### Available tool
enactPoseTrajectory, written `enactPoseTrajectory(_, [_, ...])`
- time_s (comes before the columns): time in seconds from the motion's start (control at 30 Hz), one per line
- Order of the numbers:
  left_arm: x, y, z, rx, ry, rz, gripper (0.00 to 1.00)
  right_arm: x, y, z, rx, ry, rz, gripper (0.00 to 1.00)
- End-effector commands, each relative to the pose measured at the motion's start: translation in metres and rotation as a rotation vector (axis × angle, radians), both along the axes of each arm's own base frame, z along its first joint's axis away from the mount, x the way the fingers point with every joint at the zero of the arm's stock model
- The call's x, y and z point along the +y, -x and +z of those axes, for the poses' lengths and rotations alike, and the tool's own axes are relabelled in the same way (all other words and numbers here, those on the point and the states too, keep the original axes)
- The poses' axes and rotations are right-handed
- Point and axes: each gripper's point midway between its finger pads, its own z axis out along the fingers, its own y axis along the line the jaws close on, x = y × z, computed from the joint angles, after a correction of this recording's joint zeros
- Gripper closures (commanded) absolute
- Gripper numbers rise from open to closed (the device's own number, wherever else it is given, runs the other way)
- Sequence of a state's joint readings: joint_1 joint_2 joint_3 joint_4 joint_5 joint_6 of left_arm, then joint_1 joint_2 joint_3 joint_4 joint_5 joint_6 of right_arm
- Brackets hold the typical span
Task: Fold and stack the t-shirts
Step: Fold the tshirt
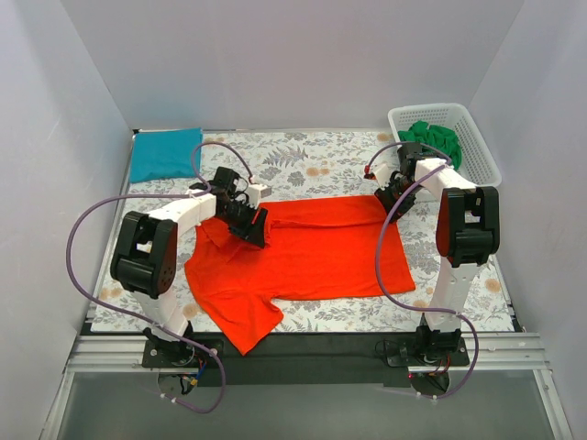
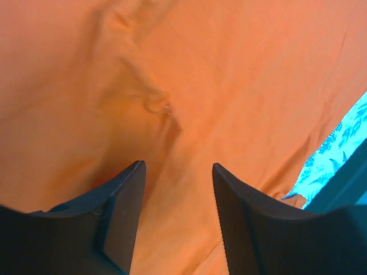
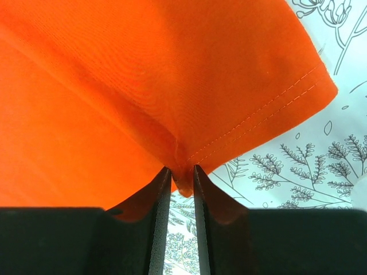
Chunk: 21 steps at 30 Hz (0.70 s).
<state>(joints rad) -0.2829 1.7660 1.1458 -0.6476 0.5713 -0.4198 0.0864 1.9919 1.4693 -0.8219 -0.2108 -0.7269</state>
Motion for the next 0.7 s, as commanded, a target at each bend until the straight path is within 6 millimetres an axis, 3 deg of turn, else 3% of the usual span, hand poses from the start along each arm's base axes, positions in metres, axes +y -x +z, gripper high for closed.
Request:
enactPoseTrajectory(0.0, [-0.003,0.006,0.015,-0.081,-0.018,-0.046,0.5,-0.002,0.003,0.005,0.007,0.003,0.001,0.71])
enactPoseTrajectory(0.1, [-0.004,0.006,0.023,-0.102,-0.009,-0.042,0.49,-0.002,0.004,0.009,0.0,0.002,0.002,0.7])
enactPoseTrajectory(0.23, [-0.004,0.019,0.041,-0.113,0.021,-0.087,0.57,0.005,0.001,0.028,-0.038,-0.038,0.006,0.71])
enactPoseTrajectory(0.4, [0.016,0.035,0.048,-0.144,-0.039,-0.093,0.64,0.036,-0.003,0.064,-0.075,-0.172,0.003,0.74])
enactPoseTrajectory(0.53, [0.045,0.054,0.035,-0.17,-0.135,-0.064,0.59,0.088,0.002,0.087,-0.074,-0.289,0.029,0.75])
enactPoseTrajectory(0.67, [0.065,0.053,0.024,-0.179,-0.185,-0.004,0.57,0.153,0.014,0.1,-0.015,-0.421,0.039,0.73])
